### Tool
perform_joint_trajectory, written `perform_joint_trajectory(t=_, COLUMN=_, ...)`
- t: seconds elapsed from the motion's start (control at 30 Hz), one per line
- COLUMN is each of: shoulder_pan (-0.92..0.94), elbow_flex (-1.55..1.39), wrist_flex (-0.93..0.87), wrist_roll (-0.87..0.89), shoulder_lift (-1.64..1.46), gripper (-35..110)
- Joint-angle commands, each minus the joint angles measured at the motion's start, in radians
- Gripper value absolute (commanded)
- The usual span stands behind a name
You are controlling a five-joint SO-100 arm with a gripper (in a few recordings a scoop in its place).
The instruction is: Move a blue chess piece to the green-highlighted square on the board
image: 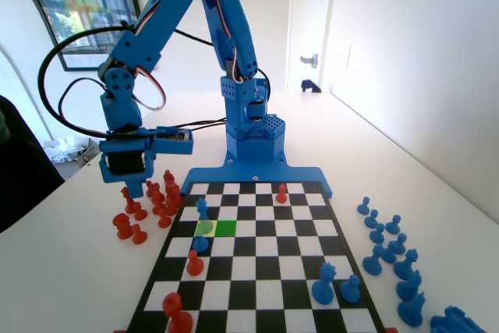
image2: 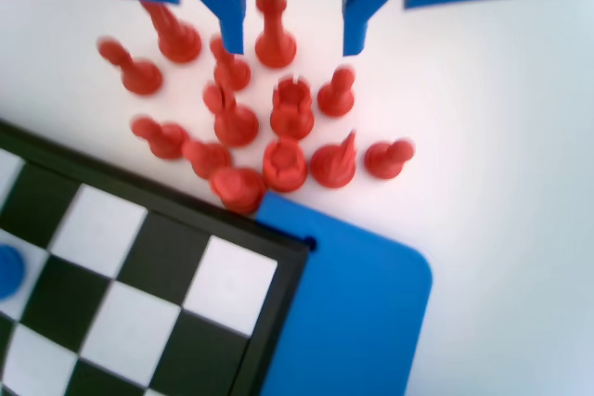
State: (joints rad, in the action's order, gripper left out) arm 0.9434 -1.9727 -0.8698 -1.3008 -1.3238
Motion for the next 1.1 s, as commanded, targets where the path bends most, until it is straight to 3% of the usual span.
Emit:
perform_joint_trajectory(t=0.0, shoulder_pan=-0.015, elbow_flex=0.084, wrist_flex=-0.141, wrist_roll=-0.011, shoulder_lift=-0.155, gripper=13)
perform_joint_trajectory(t=0.13, shoulder_pan=-0.080, elbow_flex=0.126, wrist_flex=-0.304, wrist_roll=-0.023, shoulder_lift=-0.239, gripper=13)
perform_joint_trajectory(t=0.33, shoulder_pan=-0.239, elbow_flex=0.072, wrist_flex=-0.388, wrist_roll=-0.009, shoulder_lift=-0.428, gripper=11)
perform_joint_trajectory(t=0.8, shoulder_pan=-0.689, elbow_flex=-0.206, wrist_flex=-0.310, wrist_roll=-0.035, shoulder_lift=-0.669, gripper=12)
perform_joint_trajectory(t=1.07, shoulder_pan=-0.683, elbow_flex=-0.305, wrist_flex=-0.241, wrist_roll=-0.275, shoulder_lift=-0.670, gripper=12)
